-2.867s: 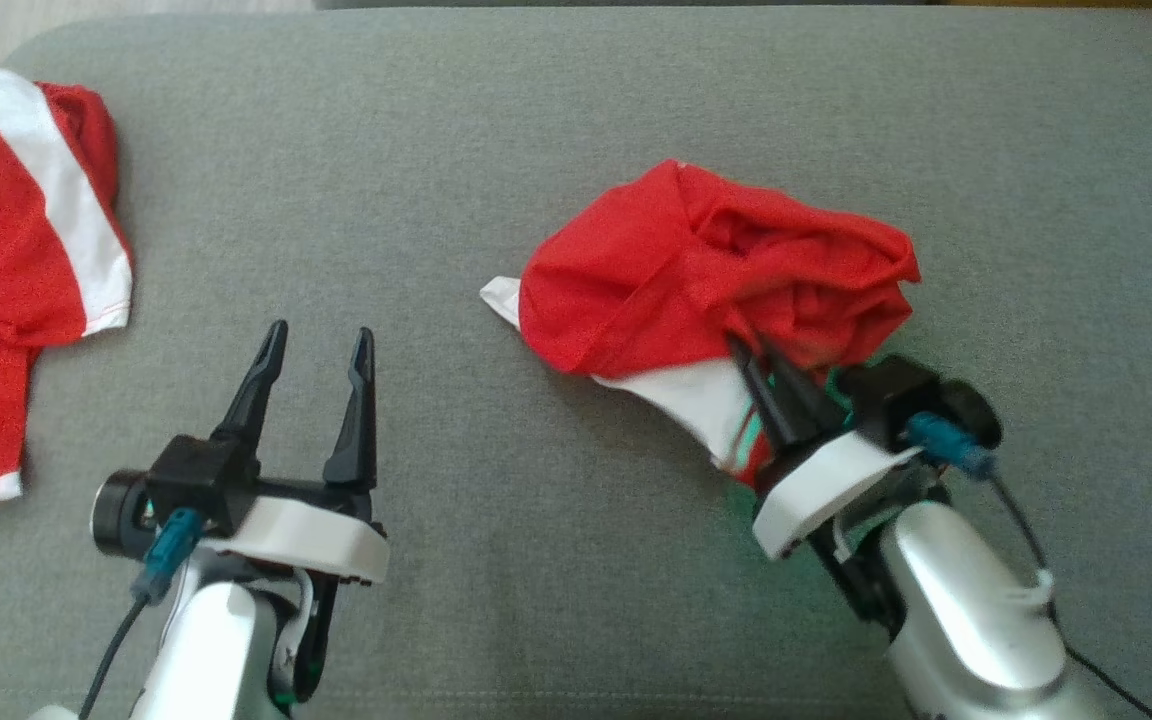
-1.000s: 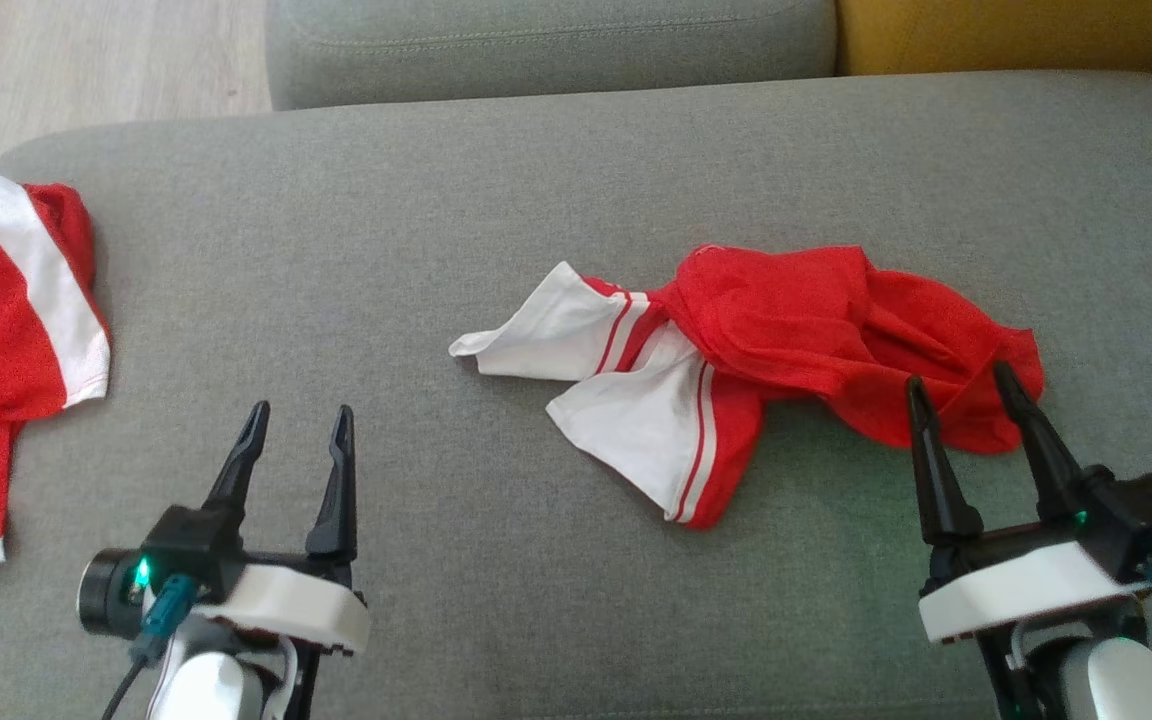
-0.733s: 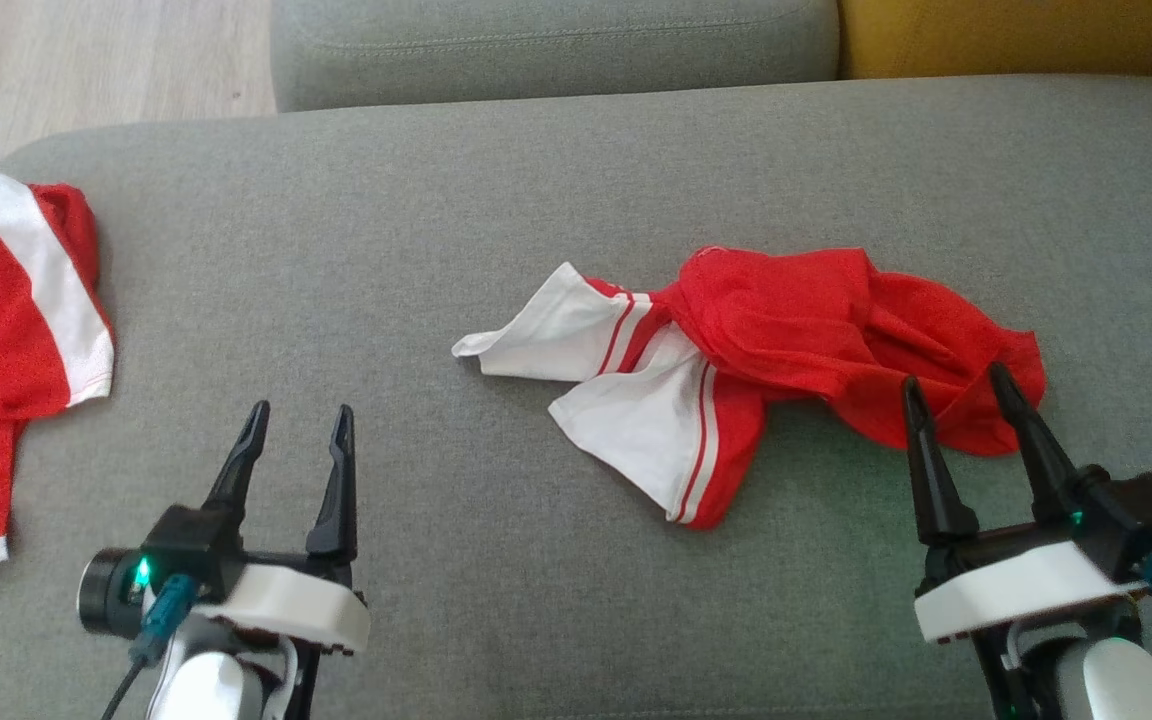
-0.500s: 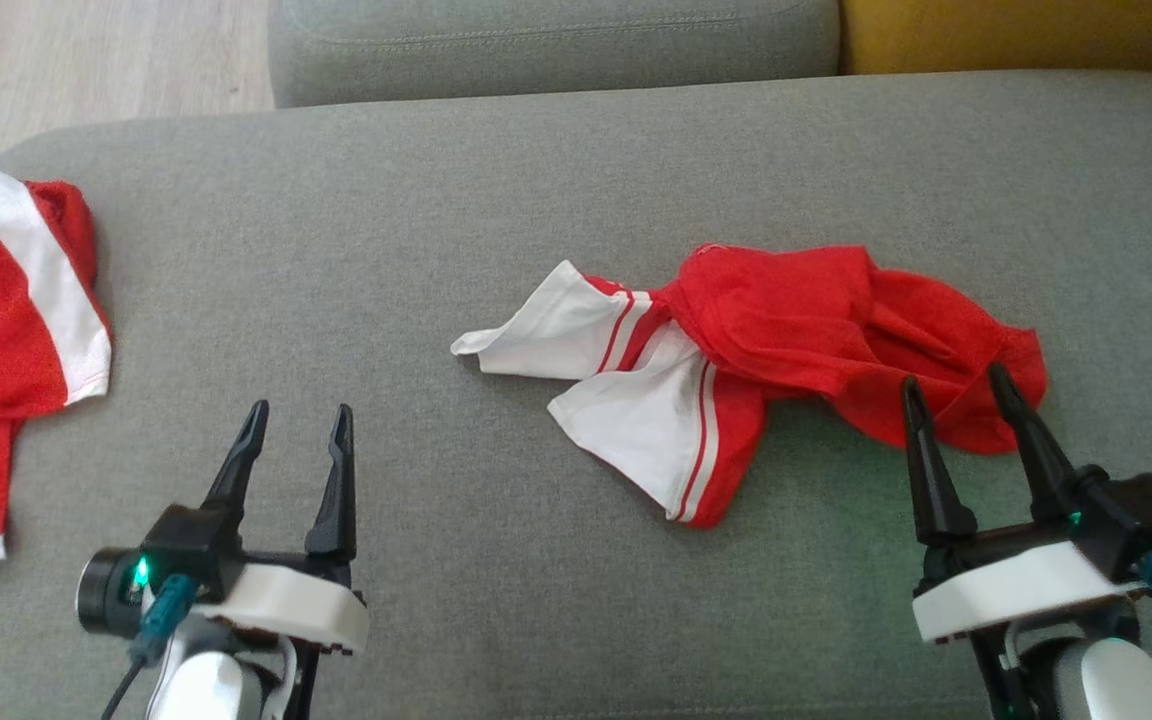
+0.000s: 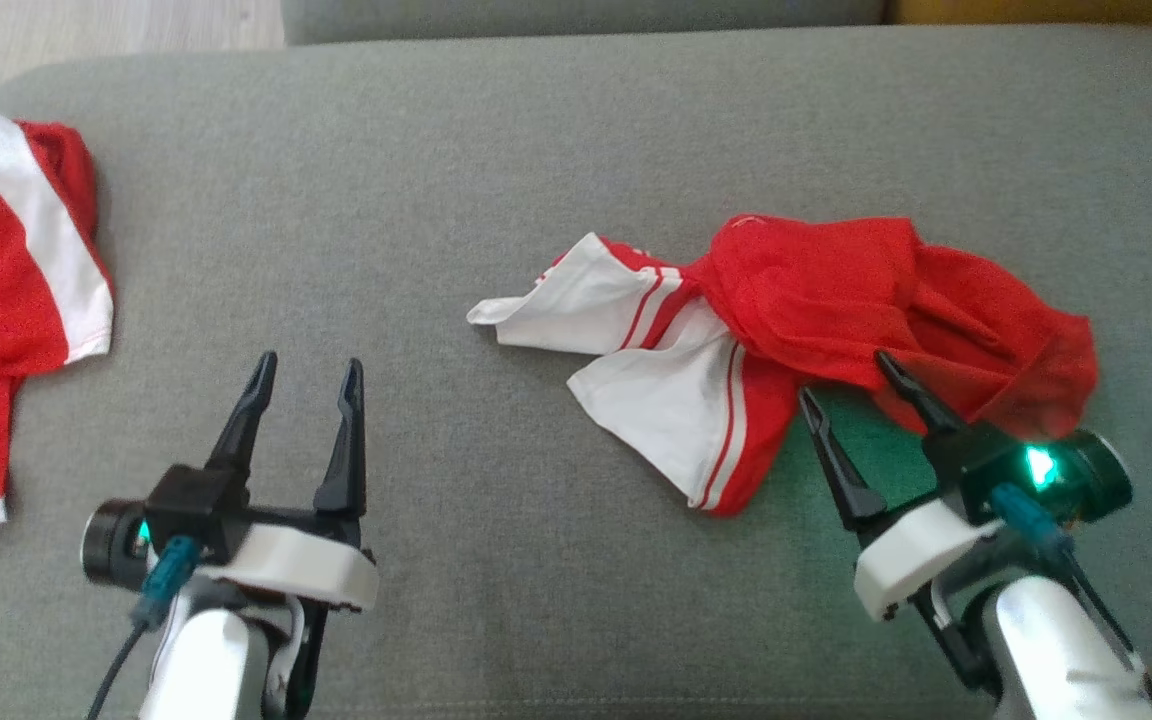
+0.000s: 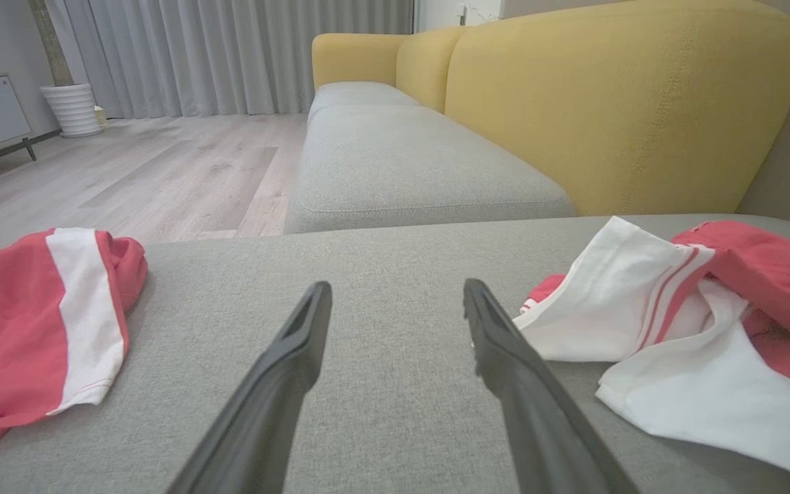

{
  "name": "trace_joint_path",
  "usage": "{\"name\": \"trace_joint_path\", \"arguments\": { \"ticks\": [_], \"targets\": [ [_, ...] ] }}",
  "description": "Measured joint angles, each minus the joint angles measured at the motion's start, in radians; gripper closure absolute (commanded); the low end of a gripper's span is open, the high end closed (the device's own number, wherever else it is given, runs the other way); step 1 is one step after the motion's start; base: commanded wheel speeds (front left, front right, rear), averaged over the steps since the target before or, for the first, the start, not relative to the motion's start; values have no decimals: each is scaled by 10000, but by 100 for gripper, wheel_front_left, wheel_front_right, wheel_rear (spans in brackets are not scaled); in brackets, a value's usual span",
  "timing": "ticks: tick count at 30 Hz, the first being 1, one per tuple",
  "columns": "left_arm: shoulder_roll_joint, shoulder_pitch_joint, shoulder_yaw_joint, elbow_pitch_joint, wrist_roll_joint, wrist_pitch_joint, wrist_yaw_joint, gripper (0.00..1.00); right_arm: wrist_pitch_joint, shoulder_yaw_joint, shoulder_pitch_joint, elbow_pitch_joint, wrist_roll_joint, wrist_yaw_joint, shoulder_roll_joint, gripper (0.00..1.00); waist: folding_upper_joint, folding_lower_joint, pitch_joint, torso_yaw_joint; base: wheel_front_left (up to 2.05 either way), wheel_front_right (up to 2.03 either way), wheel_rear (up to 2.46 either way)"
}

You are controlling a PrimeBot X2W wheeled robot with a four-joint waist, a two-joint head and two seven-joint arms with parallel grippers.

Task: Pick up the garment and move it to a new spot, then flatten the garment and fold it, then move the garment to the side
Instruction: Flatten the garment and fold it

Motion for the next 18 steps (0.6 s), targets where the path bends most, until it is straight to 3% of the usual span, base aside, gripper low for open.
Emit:
{"name": "trace_joint_path", "arguments": {
  "ticks": [4,5,6,7,8,18],
  "targets": [
    [-12,-247,10,-10,0,0,0,0,313,38,-413,568,-472,0,-203,0,0,0,282,134,0,0,0],
    [-19,-297,12,-10,0,0,0,0,387,46,-463,685,-539,0,-238,5,0,0,344,158,0,0,0],
    [-33,-349,15,-12,0,0,0,0,410,75,-506,780,-573,0,-261,51,0,0,403,179,0,0,0],
    [-44,-387,15,-13,0,0,0,0,418,98,-553,861,-589,0,-274,69,0,0,449,196,0,0,0],
    [-56,-419,17,-12,0,0,0,0,418,90,-617,901,-579,0,-270,100,0,0,486,208,0,0,0],
    [-109,-517,86,-12,0,0,-46,0,-130,-901,-1098,290,767,0,171,100,0,0,507,59,0,0,0]
  ]
}}
